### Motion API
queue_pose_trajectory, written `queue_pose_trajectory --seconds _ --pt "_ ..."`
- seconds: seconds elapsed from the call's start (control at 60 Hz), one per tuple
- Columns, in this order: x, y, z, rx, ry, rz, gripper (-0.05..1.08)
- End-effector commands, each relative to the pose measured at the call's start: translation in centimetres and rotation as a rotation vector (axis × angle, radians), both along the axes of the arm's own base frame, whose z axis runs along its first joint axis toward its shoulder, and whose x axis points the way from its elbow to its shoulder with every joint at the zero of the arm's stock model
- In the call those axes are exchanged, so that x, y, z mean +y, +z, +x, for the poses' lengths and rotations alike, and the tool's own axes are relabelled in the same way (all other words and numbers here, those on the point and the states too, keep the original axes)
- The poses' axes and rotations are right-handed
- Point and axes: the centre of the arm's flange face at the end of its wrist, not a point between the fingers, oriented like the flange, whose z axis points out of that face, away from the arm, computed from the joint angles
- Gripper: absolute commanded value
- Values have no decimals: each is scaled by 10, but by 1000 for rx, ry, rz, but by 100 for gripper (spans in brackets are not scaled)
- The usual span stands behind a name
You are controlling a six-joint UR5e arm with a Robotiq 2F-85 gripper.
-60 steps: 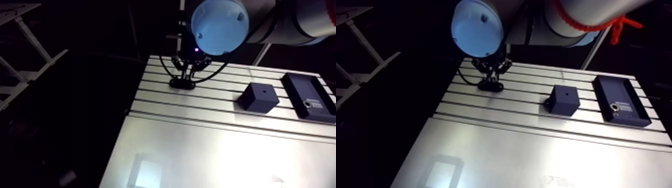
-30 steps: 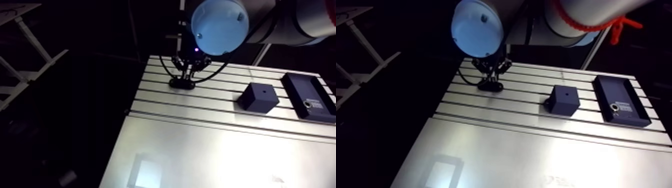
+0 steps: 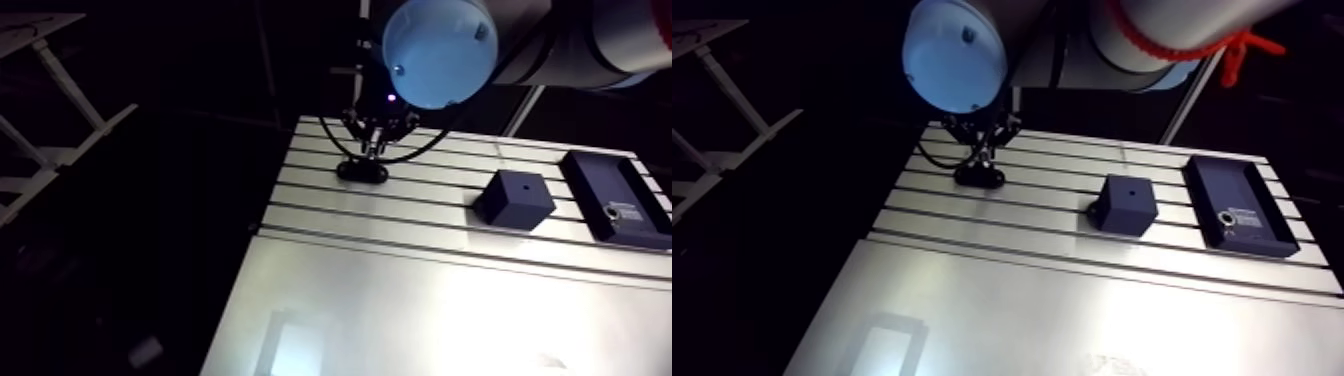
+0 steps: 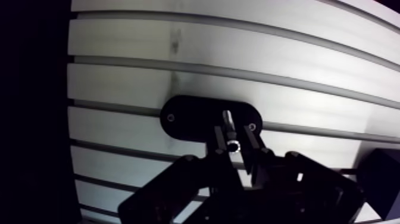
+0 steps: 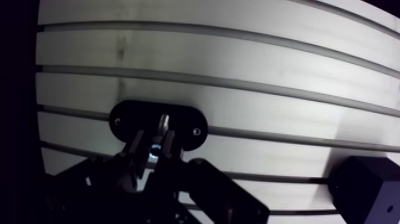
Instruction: Pick up the M10 bolt and insert it into the hole until fully seated.
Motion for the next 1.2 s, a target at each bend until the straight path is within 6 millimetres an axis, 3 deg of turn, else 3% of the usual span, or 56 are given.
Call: queue_pose_trajectory --seconds 0.017,0.183,0.517,0.733,0.967,1.2 --pt "1 18 -3 29 0 -1 97" --pt "4 26 -3 29 -5 3 104" --pt "16 76 -14 32 6 9 108" --pt "54 91 -28 -37 -59 64 108" --pt "119 117 -48 -136 -163 65 108" --pt "157 148 -58 -198 -220 55 108"
